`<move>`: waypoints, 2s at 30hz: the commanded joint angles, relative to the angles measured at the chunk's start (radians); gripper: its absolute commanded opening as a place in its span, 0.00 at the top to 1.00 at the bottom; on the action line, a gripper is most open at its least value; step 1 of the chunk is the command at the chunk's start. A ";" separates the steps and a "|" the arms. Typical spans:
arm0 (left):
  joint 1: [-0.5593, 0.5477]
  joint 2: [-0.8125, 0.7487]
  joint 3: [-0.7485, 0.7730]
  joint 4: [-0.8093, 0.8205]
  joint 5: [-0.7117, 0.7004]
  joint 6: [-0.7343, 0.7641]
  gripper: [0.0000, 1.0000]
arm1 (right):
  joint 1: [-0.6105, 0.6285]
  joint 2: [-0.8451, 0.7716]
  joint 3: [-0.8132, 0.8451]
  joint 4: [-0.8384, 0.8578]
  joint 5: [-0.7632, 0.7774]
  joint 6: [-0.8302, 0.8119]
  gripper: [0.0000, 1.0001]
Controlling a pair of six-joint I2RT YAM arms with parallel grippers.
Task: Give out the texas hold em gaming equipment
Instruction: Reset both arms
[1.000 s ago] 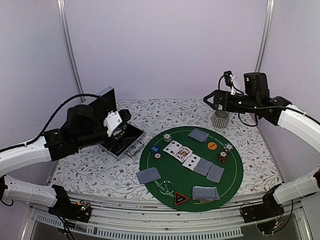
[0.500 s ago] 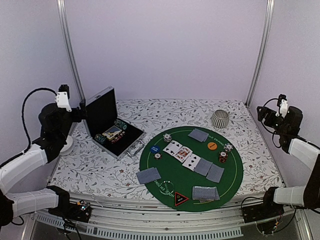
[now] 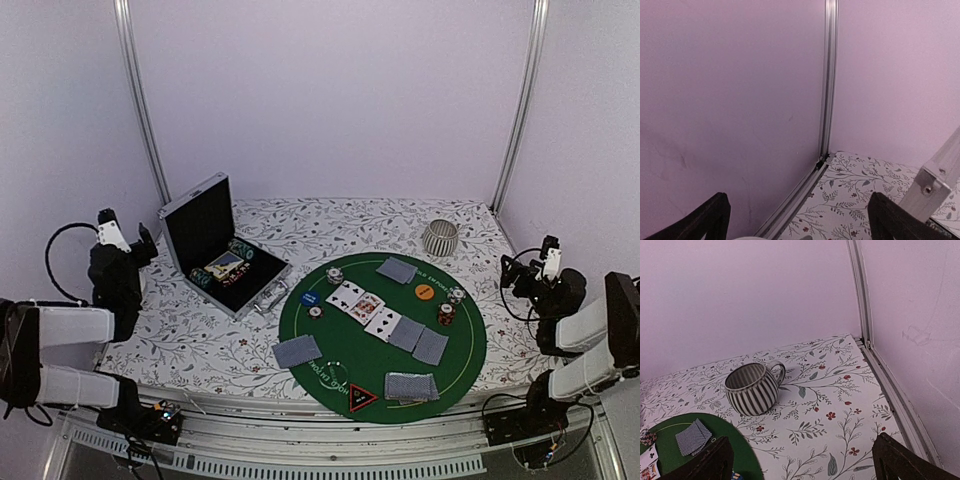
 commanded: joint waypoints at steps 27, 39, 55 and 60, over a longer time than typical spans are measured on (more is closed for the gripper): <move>-0.077 0.411 0.006 0.272 0.011 0.056 0.02 | 0.135 0.246 0.077 0.260 -0.048 -0.180 0.01; -0.026 0.459 -0.117 0.553 0.234 0.072 0.02 | 0.135 0.246 0.073 0.265 -0.045 -0.177 0.01; -0.017 0.446 -0.073 0.424 0.236 0.048 0.02 | 0.134 0.246 0.073 0.265 -0.045 -0.175 0.01; -0.016 0.446 -0.073 0.425 0.236 0.048 0.02 | 0.135 0.246 0.073 0.265 -0.045 -0.175 0.01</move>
